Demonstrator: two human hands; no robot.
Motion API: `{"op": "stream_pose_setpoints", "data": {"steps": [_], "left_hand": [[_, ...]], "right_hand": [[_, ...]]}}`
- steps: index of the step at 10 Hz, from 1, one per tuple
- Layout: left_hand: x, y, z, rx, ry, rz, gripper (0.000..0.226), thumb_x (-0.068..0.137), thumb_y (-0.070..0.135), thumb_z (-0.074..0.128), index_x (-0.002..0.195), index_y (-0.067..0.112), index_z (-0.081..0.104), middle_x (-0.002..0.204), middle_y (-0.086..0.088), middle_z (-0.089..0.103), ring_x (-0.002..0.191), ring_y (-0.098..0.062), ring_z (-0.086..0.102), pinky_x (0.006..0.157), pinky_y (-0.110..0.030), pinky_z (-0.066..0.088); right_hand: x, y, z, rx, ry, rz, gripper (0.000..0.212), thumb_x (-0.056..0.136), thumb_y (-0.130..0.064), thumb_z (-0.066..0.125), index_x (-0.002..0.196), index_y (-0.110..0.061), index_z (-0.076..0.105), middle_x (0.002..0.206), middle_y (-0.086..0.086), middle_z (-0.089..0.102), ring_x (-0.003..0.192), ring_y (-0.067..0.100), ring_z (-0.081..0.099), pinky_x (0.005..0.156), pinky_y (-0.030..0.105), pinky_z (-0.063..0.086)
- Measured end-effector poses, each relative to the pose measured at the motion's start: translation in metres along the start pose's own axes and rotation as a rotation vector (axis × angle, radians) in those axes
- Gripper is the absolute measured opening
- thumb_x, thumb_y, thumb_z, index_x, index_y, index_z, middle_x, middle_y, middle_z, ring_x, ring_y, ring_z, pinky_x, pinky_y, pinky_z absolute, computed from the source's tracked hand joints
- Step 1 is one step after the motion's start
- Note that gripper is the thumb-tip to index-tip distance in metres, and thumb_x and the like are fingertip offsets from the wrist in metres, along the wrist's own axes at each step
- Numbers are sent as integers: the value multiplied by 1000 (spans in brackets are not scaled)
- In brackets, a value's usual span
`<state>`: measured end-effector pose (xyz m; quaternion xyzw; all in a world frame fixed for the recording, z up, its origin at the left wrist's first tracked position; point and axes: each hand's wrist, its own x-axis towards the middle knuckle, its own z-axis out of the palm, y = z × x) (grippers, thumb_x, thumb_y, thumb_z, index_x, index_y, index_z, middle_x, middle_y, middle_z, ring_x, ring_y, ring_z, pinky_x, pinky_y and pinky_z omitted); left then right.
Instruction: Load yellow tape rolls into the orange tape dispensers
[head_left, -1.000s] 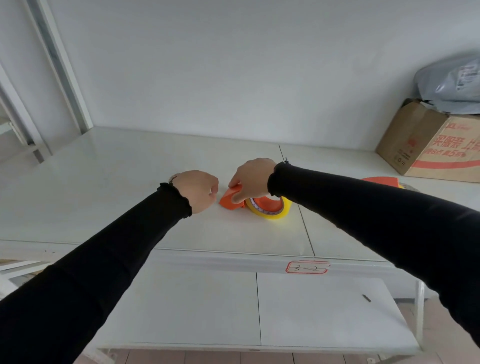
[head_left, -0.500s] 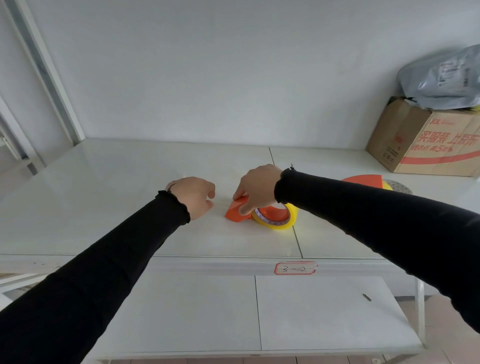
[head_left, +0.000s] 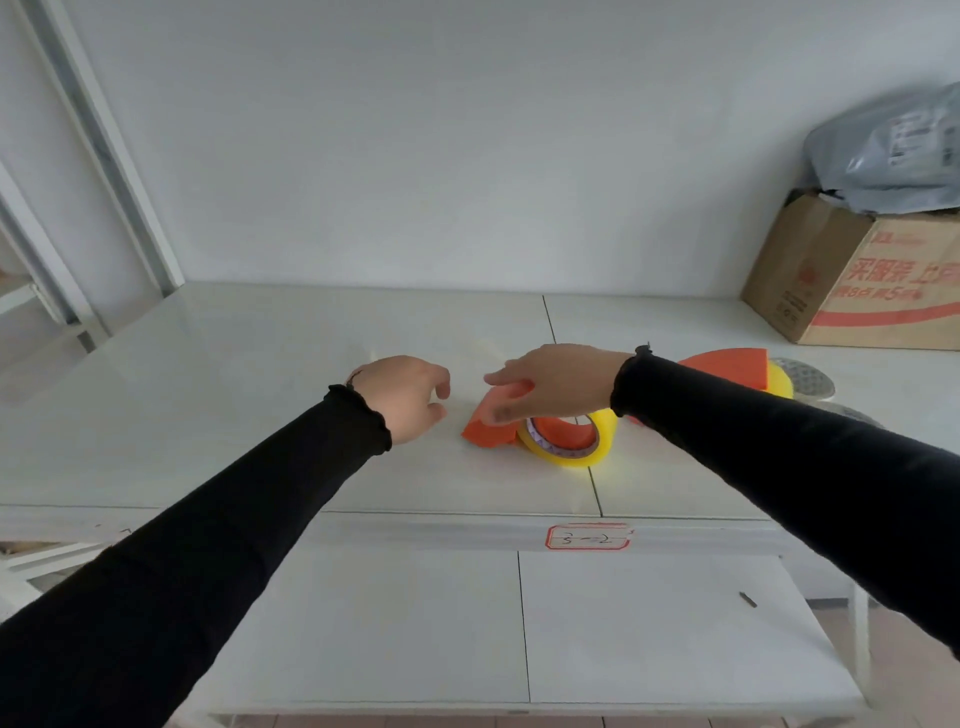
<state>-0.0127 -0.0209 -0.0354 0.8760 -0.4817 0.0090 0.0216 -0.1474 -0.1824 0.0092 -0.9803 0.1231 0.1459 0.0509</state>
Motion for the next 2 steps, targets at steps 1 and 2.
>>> {"op": "stream_pose_setpoints", "data": {"steps": [1, 2], "left_hand": [[8, 7, -6, -53, 28, 74, 30, 95, 37, 51, 121, 27, 61, 120, 5, 62, 99, -16, 54, 88, -33, 48], [17, 17, -13, -170, 78, 146, 31, 94, 34, 56, 122, 23, 63, 123, 4, 62, 108, -17, 59, 92, -33, 46]], "right_hand": [[-32, 24, -5, 144, 122, -8, 75, 91, -69, 51, 156, -35, 37, 160, -7, 42, 146, 18, 40, 115, 31, 29], [-65, 50, 4, 195, 205, 49, 77, 91, -65, 56, 158, -40, 28, 160, -9, 42, 140, 16, 44, 112, 31, 32]]}}
